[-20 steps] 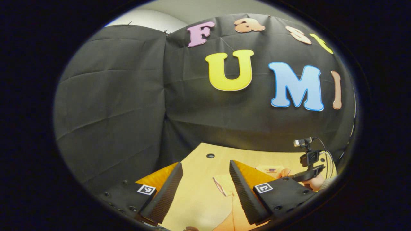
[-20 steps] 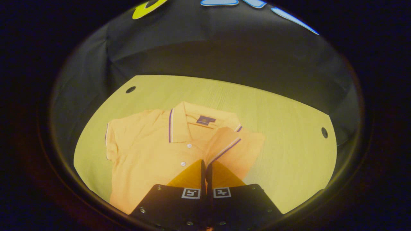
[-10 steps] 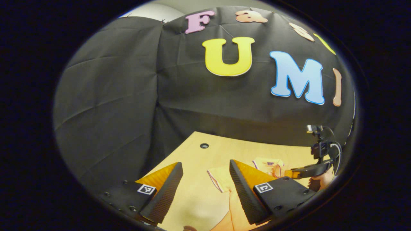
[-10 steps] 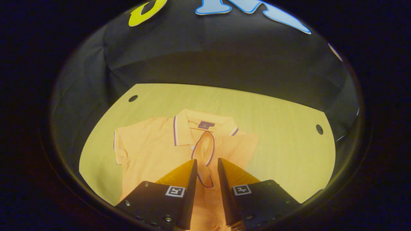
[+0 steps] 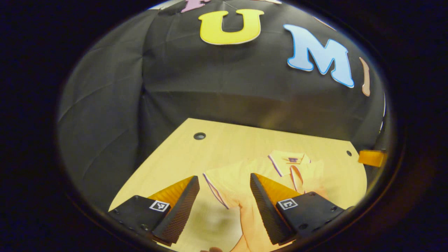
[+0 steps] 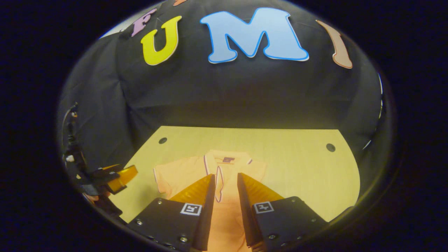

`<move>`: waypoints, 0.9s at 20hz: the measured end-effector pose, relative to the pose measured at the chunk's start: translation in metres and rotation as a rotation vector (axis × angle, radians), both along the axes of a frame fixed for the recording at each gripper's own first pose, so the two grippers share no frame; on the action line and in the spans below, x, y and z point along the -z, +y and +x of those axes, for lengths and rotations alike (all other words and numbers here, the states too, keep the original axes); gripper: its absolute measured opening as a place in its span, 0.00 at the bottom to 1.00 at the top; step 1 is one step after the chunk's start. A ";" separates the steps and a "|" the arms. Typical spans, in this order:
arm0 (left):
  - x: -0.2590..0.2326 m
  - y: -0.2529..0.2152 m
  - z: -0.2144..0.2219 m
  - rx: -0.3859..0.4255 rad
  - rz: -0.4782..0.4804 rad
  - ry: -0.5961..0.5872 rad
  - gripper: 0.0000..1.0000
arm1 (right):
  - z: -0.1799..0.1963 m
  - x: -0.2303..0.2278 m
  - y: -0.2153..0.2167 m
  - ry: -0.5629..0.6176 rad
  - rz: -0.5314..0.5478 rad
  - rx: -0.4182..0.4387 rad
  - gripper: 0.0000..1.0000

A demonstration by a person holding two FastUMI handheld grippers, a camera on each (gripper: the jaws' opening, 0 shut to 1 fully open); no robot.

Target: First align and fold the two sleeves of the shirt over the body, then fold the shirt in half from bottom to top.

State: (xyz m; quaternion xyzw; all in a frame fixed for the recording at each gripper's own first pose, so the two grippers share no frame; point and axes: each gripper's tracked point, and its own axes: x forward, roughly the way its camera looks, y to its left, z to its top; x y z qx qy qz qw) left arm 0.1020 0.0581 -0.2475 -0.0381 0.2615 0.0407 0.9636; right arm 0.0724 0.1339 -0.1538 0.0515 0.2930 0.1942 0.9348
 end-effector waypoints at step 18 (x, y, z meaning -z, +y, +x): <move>0.144 0.024 0.046 -0.091 0.013 0.211 0.96 | -0.068 0.017 -0.091 0.075 -0.043 0.247 0.40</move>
